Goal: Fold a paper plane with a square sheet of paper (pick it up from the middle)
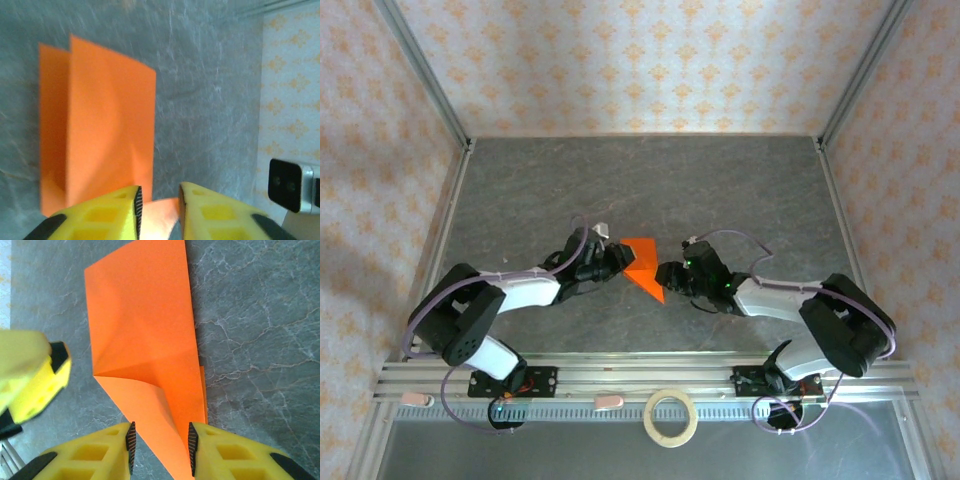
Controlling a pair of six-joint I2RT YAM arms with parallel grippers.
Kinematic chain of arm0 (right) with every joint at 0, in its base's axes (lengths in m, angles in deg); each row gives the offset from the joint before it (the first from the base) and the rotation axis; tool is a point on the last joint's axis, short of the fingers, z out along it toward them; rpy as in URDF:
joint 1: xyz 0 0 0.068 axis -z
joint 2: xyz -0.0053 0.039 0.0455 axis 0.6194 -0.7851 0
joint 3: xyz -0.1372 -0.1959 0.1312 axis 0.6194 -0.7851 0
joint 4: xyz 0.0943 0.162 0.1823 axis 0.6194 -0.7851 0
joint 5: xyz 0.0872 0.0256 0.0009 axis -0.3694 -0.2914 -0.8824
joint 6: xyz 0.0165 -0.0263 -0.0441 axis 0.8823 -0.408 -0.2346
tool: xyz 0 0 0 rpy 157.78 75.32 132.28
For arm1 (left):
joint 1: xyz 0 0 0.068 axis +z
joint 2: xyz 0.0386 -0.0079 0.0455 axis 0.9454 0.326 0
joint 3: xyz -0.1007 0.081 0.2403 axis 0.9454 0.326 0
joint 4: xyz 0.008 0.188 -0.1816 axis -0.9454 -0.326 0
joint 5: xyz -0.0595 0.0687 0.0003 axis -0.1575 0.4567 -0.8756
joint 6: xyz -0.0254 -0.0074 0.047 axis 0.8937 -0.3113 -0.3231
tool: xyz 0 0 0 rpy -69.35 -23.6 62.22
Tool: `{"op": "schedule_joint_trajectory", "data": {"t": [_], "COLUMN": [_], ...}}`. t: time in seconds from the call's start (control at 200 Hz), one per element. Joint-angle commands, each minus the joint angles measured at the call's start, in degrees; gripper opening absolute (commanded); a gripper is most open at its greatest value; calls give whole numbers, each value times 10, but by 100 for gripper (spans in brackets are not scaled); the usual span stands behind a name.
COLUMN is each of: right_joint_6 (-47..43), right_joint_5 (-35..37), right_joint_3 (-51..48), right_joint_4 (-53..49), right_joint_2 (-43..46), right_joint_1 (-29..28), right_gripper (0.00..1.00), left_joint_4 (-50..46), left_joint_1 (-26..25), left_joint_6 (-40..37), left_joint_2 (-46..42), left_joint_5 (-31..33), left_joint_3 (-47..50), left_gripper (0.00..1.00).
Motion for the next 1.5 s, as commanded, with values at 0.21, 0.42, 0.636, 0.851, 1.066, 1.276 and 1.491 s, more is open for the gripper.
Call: {"op": "schedule_joint_trajectory", "data": {"t": [0.21,0.42,0.636,0.851,1.066,1.276,1.491], "right_joint_6": [5,7,10,16,28,30,33], "right_joint_5": [25,48,82,108,123,136,150], "right_joint_3": [11,-2,-34,-59,-74,-58,-72], "right_joint_4": [17,18,33,49,62,22,34], "right_joint_2": [-9,24,85,131,155,172,196], "right_joint_1": [6,6,7,8,8,8,8], "right_gripper": [35,35,35,35,35,35,35], "left_joint_4": [-49,-57,-77,-108,-97,-119,-139], "left_joint_1": [72,75,75,76,76,92,96], "left_joint_6": [-94,-113,-138,-158,-160,-204,-231], "left_joint_2": [-10,48,72,86,101,137,162], "left_joint_5": [-120,-174,-186,-186,-202,-257,-289], "left_joint_3": [-11,-39,-61,-78,-87,-116,-143], "left_gripper": [51,51,47,46,47,48,45]}}
